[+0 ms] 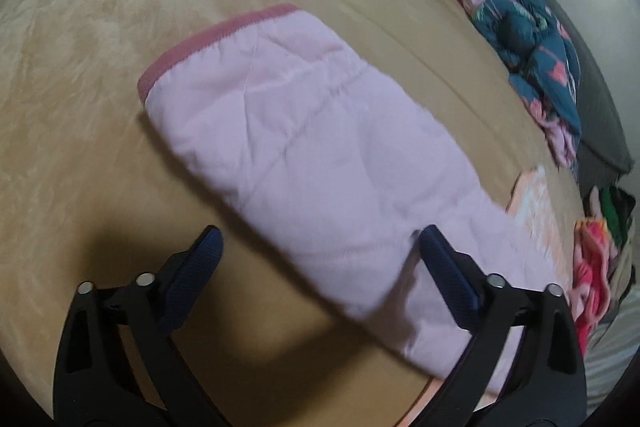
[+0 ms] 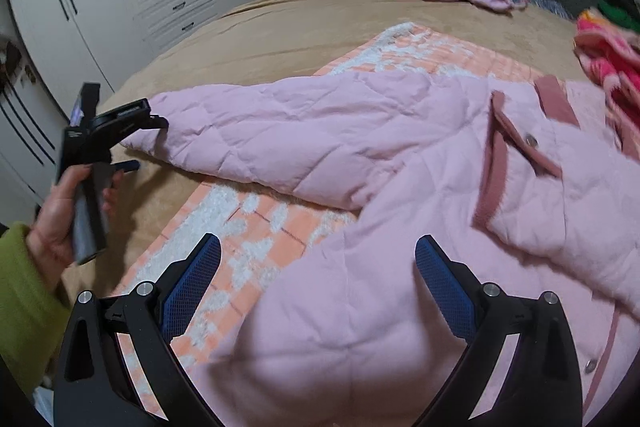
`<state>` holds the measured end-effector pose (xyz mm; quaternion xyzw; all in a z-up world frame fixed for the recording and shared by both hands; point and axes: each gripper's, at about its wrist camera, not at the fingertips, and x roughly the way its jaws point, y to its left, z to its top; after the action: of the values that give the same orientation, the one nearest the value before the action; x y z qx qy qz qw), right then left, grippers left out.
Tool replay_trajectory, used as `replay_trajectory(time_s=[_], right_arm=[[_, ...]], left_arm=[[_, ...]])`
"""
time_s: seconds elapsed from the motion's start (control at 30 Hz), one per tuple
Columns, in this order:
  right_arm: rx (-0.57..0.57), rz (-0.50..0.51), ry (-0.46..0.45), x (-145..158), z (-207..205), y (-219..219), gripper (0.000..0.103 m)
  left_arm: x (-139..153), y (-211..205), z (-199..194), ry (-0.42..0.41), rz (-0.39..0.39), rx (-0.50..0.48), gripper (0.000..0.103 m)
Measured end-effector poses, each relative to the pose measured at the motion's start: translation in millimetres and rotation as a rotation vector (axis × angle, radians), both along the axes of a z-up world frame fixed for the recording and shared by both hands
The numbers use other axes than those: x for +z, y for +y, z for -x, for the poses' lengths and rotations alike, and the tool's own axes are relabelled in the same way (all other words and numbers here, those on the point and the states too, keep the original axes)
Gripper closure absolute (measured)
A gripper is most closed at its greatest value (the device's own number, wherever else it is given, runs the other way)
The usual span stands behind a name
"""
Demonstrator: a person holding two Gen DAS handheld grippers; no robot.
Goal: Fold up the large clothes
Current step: 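Grasp the sleeve near its ribbed mauve cuff with the left gripper, then lift the held sleeve and carry it over the folded coat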
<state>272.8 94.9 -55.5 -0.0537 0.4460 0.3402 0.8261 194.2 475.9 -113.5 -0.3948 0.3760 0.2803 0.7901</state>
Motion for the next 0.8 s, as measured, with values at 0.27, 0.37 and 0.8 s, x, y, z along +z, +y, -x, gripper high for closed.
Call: replay_trajectory(time_s=[0.27,0.37,0.8], right_arm=[[-0.061,-0.048,0.018,11,6,-34,0.006],[-0.09,-0.069,0.021,16,9,-48,0.006],[-0.163,-0.119,-0.004,42,28,-94,0.006]], left_arm=[[9,2,-7,-0.004,-0.078,0.017,0.066],[25,0,-4,-0.03,-0.114,0.01,0.083],[116,-45,-7,-0.13,-0.276,-0.112,0.091]])
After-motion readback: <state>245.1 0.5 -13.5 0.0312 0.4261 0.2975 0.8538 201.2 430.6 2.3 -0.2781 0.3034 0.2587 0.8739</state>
